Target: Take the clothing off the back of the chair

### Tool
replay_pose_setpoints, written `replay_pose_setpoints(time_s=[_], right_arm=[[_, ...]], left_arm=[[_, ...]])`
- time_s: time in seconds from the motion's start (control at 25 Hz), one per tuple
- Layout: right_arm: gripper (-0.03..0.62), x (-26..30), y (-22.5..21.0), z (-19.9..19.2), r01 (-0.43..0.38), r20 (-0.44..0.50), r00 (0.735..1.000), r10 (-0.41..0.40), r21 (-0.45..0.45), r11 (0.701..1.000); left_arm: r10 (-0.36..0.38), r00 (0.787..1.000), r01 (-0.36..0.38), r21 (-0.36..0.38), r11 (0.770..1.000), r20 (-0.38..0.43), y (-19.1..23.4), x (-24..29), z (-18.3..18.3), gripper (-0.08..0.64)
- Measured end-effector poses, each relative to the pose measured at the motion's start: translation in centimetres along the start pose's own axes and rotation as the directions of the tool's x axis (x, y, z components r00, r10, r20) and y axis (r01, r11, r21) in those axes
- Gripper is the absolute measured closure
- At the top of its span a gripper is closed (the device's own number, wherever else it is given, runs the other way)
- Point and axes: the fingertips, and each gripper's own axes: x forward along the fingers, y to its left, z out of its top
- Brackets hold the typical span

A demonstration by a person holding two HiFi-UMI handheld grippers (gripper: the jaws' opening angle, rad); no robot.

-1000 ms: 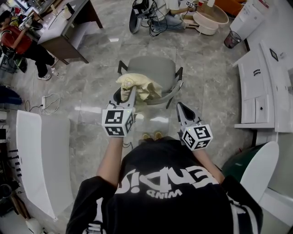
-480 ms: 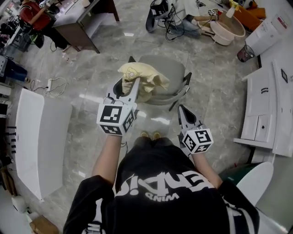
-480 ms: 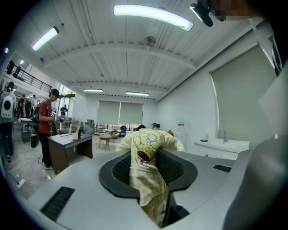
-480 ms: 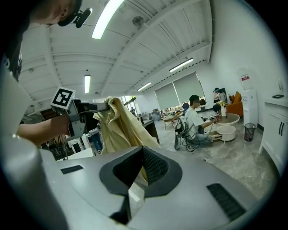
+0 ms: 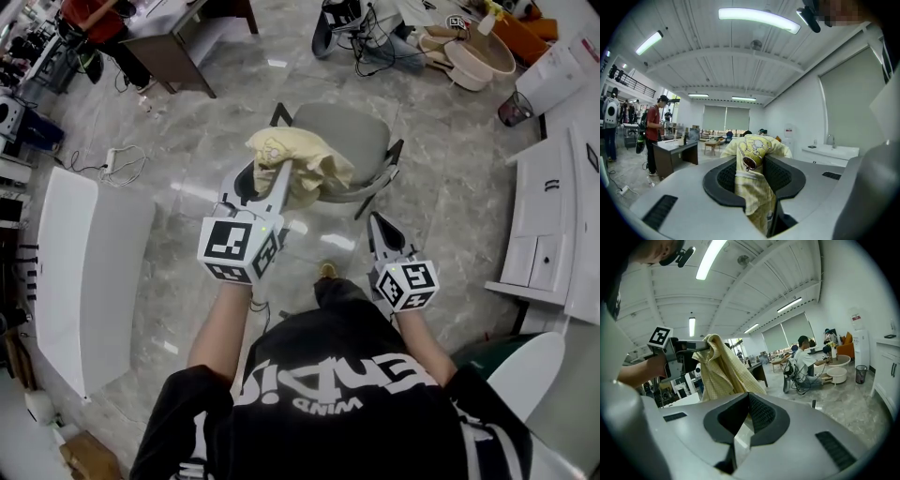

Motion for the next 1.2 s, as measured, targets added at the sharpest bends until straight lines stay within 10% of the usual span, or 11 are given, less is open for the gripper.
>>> replay_pose_setpoints(time_s=[0.84, 1.2], right_arm=[[0.578, -17.0, 15.1, -6.9, -0.036, 0.024, 0.999, 0.038, -0.056, 0.998], [0.578, -19.5, 15.2, -5.0, -0.064, 0.057, 0.996, 0.07, -0.091, 0.994]], left_arm=[[0.031, 0.99, -0.032, 0.007, 0.999, 0.137, -7.8, -24.3, 2.0, 0.43], [0.051, 0.989, -0.051, -0.005, 0.999, 0.136, -10.0, -27.4, 2.5, 0.43]])
